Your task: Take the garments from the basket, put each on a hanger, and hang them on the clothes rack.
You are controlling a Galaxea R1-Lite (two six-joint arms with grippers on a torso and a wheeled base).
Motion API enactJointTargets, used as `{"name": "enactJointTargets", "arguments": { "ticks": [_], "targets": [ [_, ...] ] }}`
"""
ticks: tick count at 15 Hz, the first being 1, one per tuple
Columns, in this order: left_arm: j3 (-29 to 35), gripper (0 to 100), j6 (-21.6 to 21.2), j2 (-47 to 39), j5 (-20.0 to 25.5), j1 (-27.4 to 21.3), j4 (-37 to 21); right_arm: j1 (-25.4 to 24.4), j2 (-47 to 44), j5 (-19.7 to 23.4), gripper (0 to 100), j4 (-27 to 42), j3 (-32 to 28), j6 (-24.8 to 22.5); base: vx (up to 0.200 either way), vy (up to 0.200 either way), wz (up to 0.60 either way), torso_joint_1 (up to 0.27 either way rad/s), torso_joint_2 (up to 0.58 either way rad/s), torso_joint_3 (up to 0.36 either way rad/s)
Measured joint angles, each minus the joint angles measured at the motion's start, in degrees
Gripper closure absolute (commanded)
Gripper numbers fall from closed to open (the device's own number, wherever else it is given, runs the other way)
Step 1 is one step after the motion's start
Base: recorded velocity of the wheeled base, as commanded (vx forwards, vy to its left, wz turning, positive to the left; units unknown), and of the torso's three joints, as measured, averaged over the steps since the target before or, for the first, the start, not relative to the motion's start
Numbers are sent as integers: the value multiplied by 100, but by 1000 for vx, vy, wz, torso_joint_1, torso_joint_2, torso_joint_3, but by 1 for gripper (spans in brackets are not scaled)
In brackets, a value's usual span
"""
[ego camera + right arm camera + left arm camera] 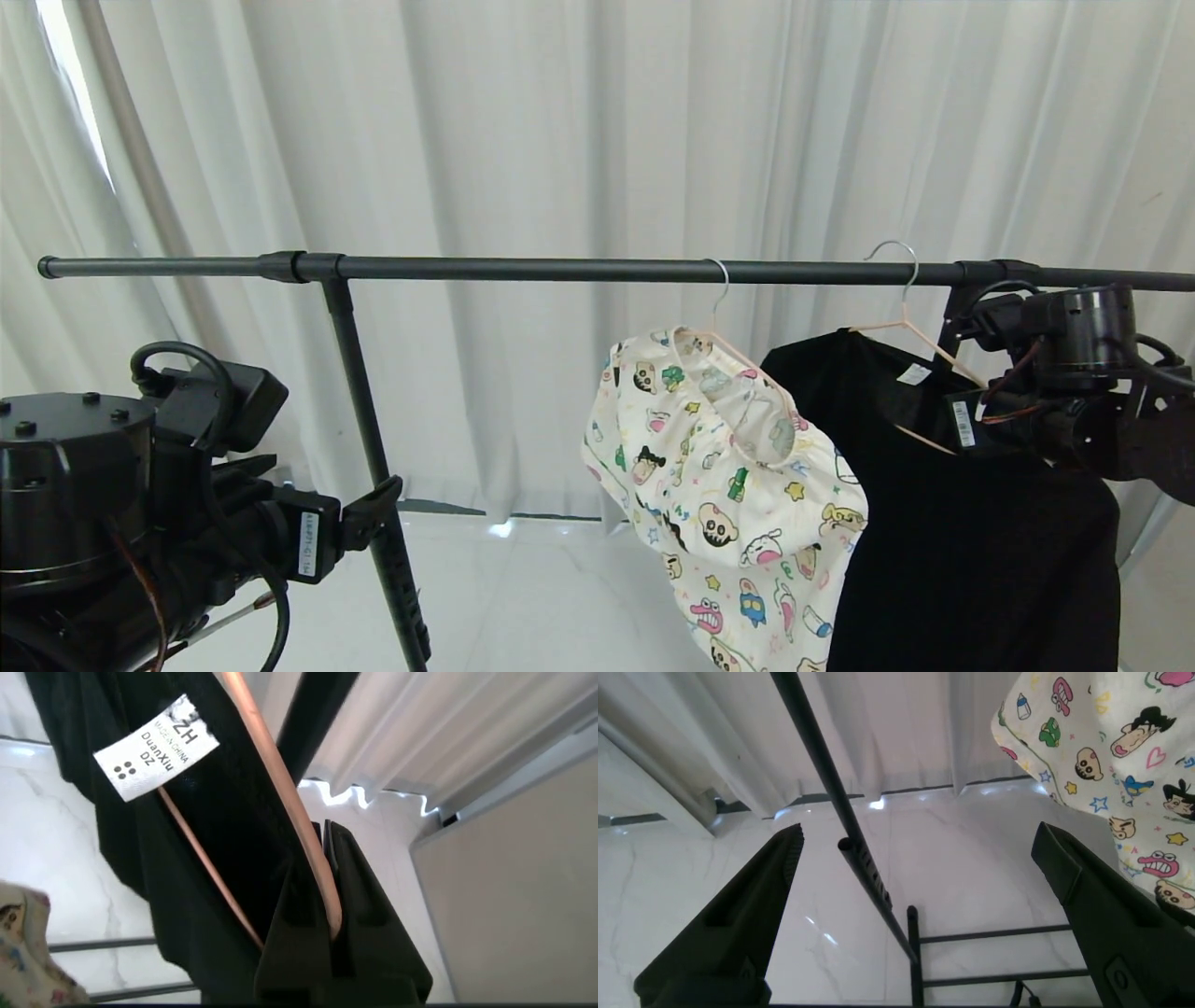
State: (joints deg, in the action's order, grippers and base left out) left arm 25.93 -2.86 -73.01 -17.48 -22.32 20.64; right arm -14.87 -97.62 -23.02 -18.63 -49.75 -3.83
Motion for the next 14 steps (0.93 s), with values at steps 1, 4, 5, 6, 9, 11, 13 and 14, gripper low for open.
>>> {"name": "enactJointTargets", "arguments": {
  "ticks": [1, 4, 5, 6, 9, 11, 13, 14],
  "targets": [
    [0, 0, 2, 2, 0, 0, -1, -20, -6, -2, 100, 5, 0, 0, 0, 0, 0, 0, 0, 0],
    [0, 0, 2, 0, 2, 0, 0, -139, 18, 0, 0, 23, 20, 2, 0, 0, 0, 0, 0, 0],
    [0, 0, 5, 0, 2, 0, 0, -172, 27, 0, 0, 21, 22, 4, 0, 0, 0, 0, 0, 0],
    [-5, 0, 5, 0, 2, 0, 0, -191, 33, -2, 0, 23, 24, 11, 0, 0, 0, 0, 0, 0],
    [-41, 0, 7, 2, 0, 0, 0, -277, 143, 0, 0, 35, 52, 4, 0, 0, 0, 0, 0, 0],
    [-57, 0, 30, 18, -24, 33, -1, -325, 350, 4, 0, 112, 66, 4, 0, 0, 0, 0, 0, 0],
    [-91, 0, 41, 93, -162, 124, 2, -345, 794, 27, 0, 577, 66, 46, 0, 0, 0, 0, 0, 0],
    [-155, 0, 41, 162, -217, 166, 0, -328, 1126, 49, 0, 983, 66, 107, 0, 0, 0, 0, 0, 0]
  ]
}}
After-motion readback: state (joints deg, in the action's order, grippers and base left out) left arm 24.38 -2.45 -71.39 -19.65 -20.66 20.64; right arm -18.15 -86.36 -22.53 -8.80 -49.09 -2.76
